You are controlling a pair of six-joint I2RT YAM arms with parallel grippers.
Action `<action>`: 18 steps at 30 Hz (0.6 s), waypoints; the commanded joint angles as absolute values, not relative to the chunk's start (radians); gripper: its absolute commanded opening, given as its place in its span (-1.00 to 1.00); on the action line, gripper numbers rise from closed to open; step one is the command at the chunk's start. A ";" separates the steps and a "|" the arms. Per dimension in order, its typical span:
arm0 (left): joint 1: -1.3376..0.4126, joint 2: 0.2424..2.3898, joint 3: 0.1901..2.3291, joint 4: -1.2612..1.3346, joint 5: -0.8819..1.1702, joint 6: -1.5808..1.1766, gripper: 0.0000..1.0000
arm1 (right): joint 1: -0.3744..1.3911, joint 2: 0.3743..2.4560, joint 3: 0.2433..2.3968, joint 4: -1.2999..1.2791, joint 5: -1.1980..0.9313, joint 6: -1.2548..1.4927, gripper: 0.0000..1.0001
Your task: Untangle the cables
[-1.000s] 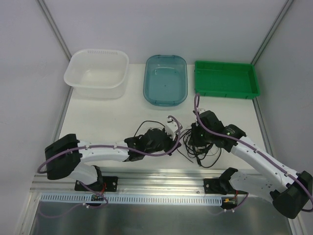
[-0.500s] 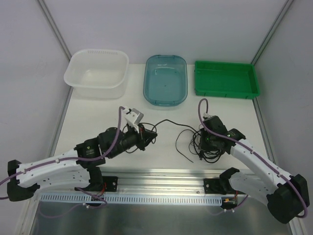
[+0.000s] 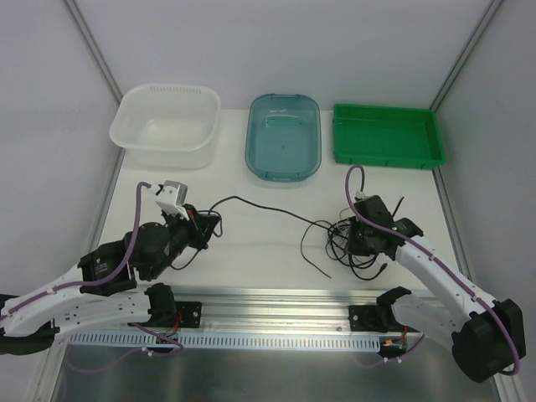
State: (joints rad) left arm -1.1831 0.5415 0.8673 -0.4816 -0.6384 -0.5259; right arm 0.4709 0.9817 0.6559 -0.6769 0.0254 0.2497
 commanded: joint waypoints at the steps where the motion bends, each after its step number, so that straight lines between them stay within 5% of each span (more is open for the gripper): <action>1: -1.169 0.515 0.963 -0.581 -0.866 -0.571 -1.00 | 0.424 0.992 0.641 -0.739 0.087 0.245 -0.86; 8: -1.169 0.456 1.068 -0.741 -1.012 -0.620 -1.00 | 0.282 0.959 0.595 -0.718 -0.030 0.250 -0.85; 18: -1.169 0.552 1.084 -0.756 -0.925 -0.604 -1.00 | 0.273 0.937 0.638 -0.730 -0.057 0.221 -0.75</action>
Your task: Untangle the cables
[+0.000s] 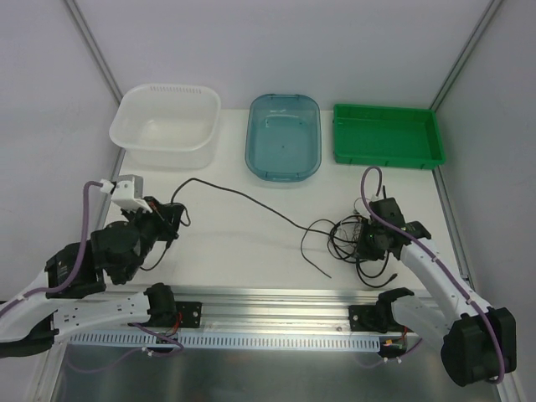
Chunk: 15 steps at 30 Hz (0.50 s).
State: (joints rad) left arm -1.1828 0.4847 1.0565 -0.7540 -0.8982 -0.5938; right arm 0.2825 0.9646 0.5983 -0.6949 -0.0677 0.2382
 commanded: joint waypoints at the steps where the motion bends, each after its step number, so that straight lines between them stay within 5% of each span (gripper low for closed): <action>1: -1.169 0.563 1.089 -0.756 -0.920 -0.609 -1.00 | 0.273 0.936 0.646 -0.739 -0.028 0.210 -0.74; 5: -1.169 0.636 1.124 -0.741 -0.862 -0.614 -1.00 | 0.275 0.930 0.660 -0.753 -0.090 0.167 0.12; 8: -1.169 0.710 1.129 -0.742 -0.835 -0.609 -1.00 | 0.285 0.855 0.686 -0.771 -0.109 0.152 0.43; 15: -1.147 0.810 1.089 -0.729 -0.758 -0.664 -1.00 | 0.301 0.815 0.741 -0.789 -0.117 0.138 0.43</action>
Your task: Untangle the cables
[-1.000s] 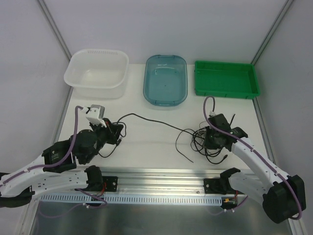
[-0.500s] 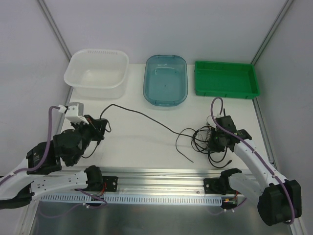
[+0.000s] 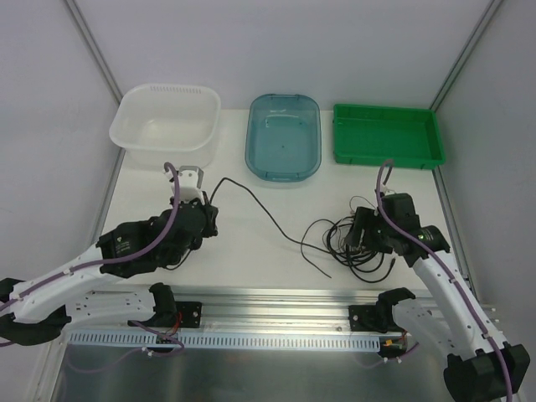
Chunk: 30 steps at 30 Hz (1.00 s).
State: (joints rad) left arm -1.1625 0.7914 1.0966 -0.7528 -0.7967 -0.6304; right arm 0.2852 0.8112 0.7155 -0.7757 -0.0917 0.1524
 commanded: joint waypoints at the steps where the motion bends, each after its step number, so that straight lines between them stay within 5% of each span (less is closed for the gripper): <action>1: -1.146 0.814 1.088 -0.729 -0.755 -0.666 -1.00 | 0.305 0.819 0.732 -0.776 -0.124 0.146 0.41; 18: -0.979 0.781 1.055 -0.729 -0.634 -0.631 -1.00 | 0.384 1.132 0.643 -0.471 0.052 0.219 -0.09; 25: -0.772 0.747 1.063 -0.732 -0.606 -0.484 -1.00 | 0.362 1.111 0.684 -0.593 0.208 0.213 -0.97; 30: -0.513 0.741 1.062 -0.756 -0.549 -0.402 -1.00 | 0.195 0.941 0.788 -0.735 0.265 0.190 -0.99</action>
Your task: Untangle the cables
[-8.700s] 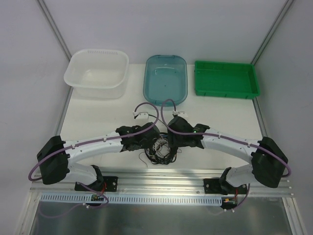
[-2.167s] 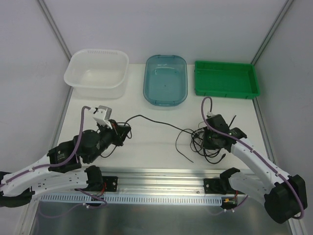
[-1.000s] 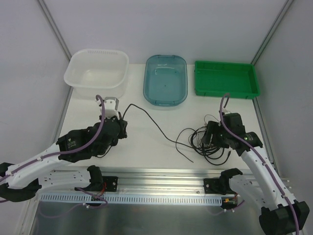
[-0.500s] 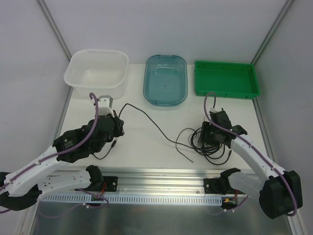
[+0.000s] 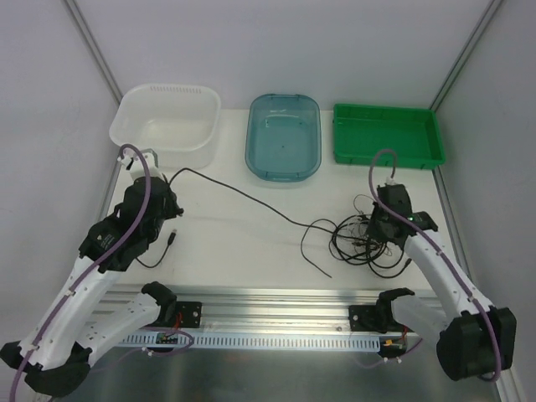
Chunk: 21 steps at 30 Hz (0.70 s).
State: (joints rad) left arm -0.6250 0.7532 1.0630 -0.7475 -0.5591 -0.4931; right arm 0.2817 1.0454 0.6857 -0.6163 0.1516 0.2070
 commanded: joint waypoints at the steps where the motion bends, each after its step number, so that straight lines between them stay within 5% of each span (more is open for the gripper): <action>1: -0.464 0.747 1.055 -0.762 -0.523 -0.396 -1.00 | 0.164 0.921 0.808 -0.771 0.261 0.175 -0.99; 9: -0.138 0.756 1.009 -0.772 -0.429 -0.399 -1.00 | -0.074 0.822 0.933 -0.841 0.072 0.199 -0.99; 18: -0.094 0.741 1.043 -0.765 -0.353 -0.388 -1.00 | -0.097 0.876 0.939 -0.841 -0.058 0.169 -0.99; 20: -0.094 0.735 1.078 -0.759 -0.273 -0.397 -1.00 | -0.086 0.899 0.878 -0.822 -0.087 0.160 -0.62; 21: -0.094 0.739 1.094 -0.759 -0.182 -0.396 -1.00 | -0.075 0.905 0.867 -0.822 -0.081 0.152 -0.22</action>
State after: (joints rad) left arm -0.1032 0.7570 1.0187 -0.7860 -0.3260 -0.4068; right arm -0.0864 0.8799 0.9123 -0.8162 -0.0441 0.1925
